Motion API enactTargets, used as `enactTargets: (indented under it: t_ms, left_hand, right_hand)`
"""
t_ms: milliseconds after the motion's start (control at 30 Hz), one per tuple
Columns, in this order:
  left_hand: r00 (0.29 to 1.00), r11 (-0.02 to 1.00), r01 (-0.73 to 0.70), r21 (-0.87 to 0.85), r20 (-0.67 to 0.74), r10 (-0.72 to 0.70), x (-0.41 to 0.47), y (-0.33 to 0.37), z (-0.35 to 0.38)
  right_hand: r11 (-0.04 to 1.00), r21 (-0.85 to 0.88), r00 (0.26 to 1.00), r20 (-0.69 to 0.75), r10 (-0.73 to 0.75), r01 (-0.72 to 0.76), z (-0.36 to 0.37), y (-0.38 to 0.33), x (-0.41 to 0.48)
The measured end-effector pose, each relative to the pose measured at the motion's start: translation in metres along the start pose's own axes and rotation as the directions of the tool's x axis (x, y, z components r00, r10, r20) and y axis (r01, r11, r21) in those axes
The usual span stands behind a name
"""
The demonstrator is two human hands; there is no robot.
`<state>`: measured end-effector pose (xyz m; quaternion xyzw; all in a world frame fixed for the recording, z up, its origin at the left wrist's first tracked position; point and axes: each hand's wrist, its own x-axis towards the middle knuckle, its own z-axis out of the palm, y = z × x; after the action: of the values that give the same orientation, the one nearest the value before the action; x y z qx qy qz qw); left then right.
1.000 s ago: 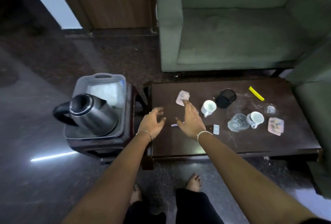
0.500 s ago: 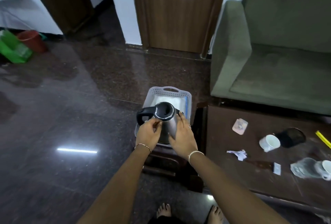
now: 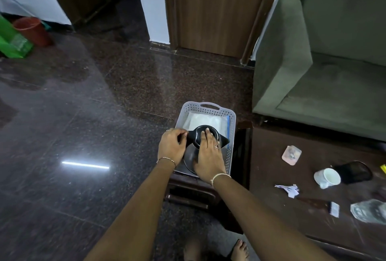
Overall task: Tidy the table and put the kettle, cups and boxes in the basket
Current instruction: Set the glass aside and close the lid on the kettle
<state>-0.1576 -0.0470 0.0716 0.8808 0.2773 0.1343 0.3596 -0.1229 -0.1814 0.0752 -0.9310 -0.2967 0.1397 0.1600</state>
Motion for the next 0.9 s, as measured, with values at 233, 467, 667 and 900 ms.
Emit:
enactTargets:
  t_ms: [233, 467, 667, 900]
  left_hand:
    - [0.984, 0.992, 0.052, 0.115, 0.165, -0.071, 0.032, -0.008, 0.01]
    - [0.932, 0.98, 0.003, 0.197, 0.355, -0.075, 0.047, -0.024, 0.022]
    - [0.948, 0.992, 0.104, 0.067, 0.294, -0.12, 0.048, -0.037, 0.027]
    - [0.878, 0.959, 0.274, -0.068, 0.424, -0.22, 0.062, -0.04, 0.021]
  right_hand:
    - [0.998, -0.055, 0.999, -0.028, 0.024, -0.026, 0.017, -0.002, 0.011]
    - [0.988, -0.155, 0.997, -0.074, 0.012, -0.023, 0.025, -0.001, 0.008]
    - [0.982, -0.177, 0.99, -0.135, 0.043, -0.067, 0.028, -0.005, 0.011]
    - [0.985, -0.146, 0.983, -0.173, 0.061, -0.087, 0.036, -0.002, 0.013]
